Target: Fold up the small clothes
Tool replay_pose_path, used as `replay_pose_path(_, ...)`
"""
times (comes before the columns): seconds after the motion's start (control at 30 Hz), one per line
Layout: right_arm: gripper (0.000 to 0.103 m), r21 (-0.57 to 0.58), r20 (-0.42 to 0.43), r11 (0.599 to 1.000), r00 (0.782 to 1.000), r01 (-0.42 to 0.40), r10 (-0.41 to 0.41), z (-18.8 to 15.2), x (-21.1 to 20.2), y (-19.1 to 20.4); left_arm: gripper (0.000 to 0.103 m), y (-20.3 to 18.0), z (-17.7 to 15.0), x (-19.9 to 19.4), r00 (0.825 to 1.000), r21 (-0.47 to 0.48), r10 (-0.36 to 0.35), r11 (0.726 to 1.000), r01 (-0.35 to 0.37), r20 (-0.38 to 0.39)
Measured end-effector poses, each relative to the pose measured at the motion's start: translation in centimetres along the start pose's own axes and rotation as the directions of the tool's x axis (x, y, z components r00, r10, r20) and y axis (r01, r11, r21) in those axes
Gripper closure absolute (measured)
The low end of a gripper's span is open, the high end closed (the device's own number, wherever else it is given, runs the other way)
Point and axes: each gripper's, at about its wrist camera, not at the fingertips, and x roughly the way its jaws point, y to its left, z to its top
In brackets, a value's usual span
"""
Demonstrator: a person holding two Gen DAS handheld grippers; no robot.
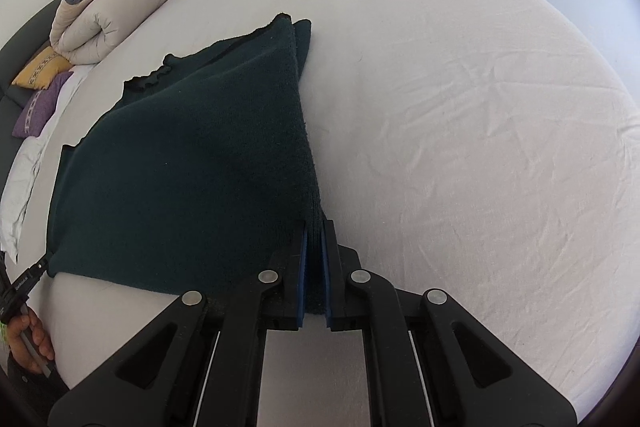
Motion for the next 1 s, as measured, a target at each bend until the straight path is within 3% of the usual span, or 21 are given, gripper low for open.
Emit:
replay_pose_path(0.3, 0.098, 0.089, -0.008, 0.996, 1.000, -0.021, 0.022, -0.9, -0.4, -1.4, 0.096, 0.8, -0.5, 0.1, 0.999, -0.035, -0.034, 0.999, 0.033, -0.015)
replay_pose_path(0.37, 0.085, 0.098, -0.009, 0.995, 1.000, 0.015, -0.014, -0.6, -1.4, -1.4, 0.093, 1.0, -0.5, 0.5, 0.999, -0.047, -0.049, 0.998, 0.048, -0.022)
replay_pose_path(0.43, 0.054, 0.111, 0.037, 0.990, 0.995, 0.092, -0.096, -0.2, -3.4, -1.3, 0.093, 1.4, -0.6, 0.6, 0.997, -0.064, -0.072, 0.995, 0.071, -0.016)
replay_pose_path(0.5, 0.044, 0.137, 0.127, 0.981, 0.980, 0.136, -0.153, 0.5, -5.9, -0.7, 0.092, 1.5, -0.7, 0.7, 0.996, -0.073, -0.084, 0.994, 0.083, -0.009)
replay_pose_path(0.53, 0.044, 0.129, 0.157, 0.984, 0.977, 0.124, -0.144, 1.2, -6.8, 0.1, 0.092, 1.5, -0.7, 0.7, 0.996, -0.072, -0.085, 0.994, 0.084, -0.008)
replay_pose_path(0.57, 0.044, 0.107, 0.175, 0.991, 0.980, 0.076, -0.094, 1.9, -7.3, 1.3, 0.091, 1.4, -0.7, 0.8, 0.997, -0.068, -0.082, 0.994, 0.082, -0.007)
replay_pose_path(0.63, 0.046, 0.021, 0.132, 0.997, 0.988, -0.080, 0.077, 3.8, -6.7, 5.1, 0.091, 1.3, -0.7, 0.9, 0.997, -0.065, -0.080, 0.995, 0.080, -0.004)
replay_pose_path(0.7, 0.046, -0.062, 0.063, 0.971, 0.970, -0.232, 0.236, 5.5, -5.0, 9.7, 0.091, 1.4, -0.7, 1.0, 0.996, -0.073, -0.089, 0.993, 0.089, -0.001)
replay_pose_path(0.77, 0.049, -0.108, -0.015, 0.939, 0.945, -0.327, 0.327, 7.0, -2.2, 14.0, 0.091, 1.6, -0.7, 1.1, 0.995, -0.083, -0.102, 0.991, 0.102, 0.002)
replay_pose_path(0.83, 0.058, -0.113, -0.082, 0.922, 0.928, -0.370, 0.363, 8.4, 1.2, 17.4, 0.091, 1.7, -0.6, 1.2, 0.994, -0.087, -0.109, 0.990, 0.109, 0.003)
replay_pose_path(0.93, 0.058, -0.044, -0.213, 0.901, 0.886, -0.431, 0.413, 10.0, 7.6, 20.1, 0.090, 1.8, -0.6, 1.4, 0.993, -0.089, -0.115, 0.989, 0.115, 0.006)
replay_pose_path(0.97, 0.058, -0.010, -0.245, 0.912, 0.886, -0.409, 0.394, 10.4, 9.7, 20.2, 0.090, 1.9, -0.5, 1.6, 0.993, -0.092, -0.120, 0.988, 0.120, 0.005)
replay_pose_path(1.0, 0.058, 0.004, -0.241, 0.929, 0.901, -0.371, 0.361, 10.8, 11.3, 19.9, 0.090, 1.9, -0.4, 1.6, 0.992, -0.097, -0.127, 0.987, 0.127, 0.006)
